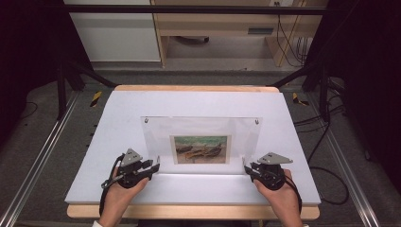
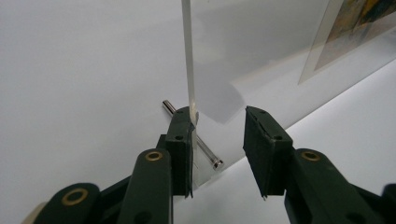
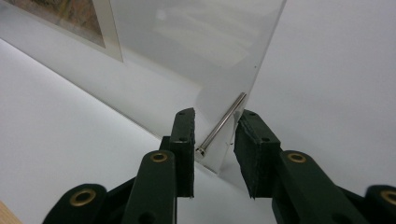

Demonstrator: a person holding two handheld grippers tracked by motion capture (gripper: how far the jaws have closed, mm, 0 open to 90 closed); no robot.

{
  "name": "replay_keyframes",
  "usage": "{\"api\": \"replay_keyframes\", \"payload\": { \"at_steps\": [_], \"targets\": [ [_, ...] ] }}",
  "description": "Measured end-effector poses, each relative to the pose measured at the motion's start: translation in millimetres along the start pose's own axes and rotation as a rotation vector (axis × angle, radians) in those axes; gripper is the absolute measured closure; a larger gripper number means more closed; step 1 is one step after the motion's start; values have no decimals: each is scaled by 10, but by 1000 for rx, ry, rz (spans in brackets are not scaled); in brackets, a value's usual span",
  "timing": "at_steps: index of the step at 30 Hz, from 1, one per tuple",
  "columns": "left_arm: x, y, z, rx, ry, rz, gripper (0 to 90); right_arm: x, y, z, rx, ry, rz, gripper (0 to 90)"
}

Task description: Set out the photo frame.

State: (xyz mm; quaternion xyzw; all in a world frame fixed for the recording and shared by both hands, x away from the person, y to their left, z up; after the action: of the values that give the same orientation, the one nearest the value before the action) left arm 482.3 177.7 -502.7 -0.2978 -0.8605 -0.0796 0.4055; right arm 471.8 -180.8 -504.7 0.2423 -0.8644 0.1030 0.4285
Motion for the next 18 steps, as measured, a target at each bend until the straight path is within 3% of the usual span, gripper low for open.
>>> {"api": "replay_keyframes", "payload": {
  "at_steps": [18],
  "targets": [
    [-2,-4,0,-2,1,-3,620,-2,0,2,0,-1,-3,686]
  ]
}}
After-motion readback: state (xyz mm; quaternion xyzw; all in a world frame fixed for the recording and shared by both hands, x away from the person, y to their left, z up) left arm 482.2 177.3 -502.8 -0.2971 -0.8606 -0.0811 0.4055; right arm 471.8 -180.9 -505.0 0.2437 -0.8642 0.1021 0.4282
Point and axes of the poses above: each handheld gripper's, and its own axes: x roughly backward along the jaws, z roughly out of its underside, y roughly to its left, the point moved 8 cm from there along -x, roughly forward along the jaws, and after that the axes turned 12 degrees about y, right-handed, at the moved point
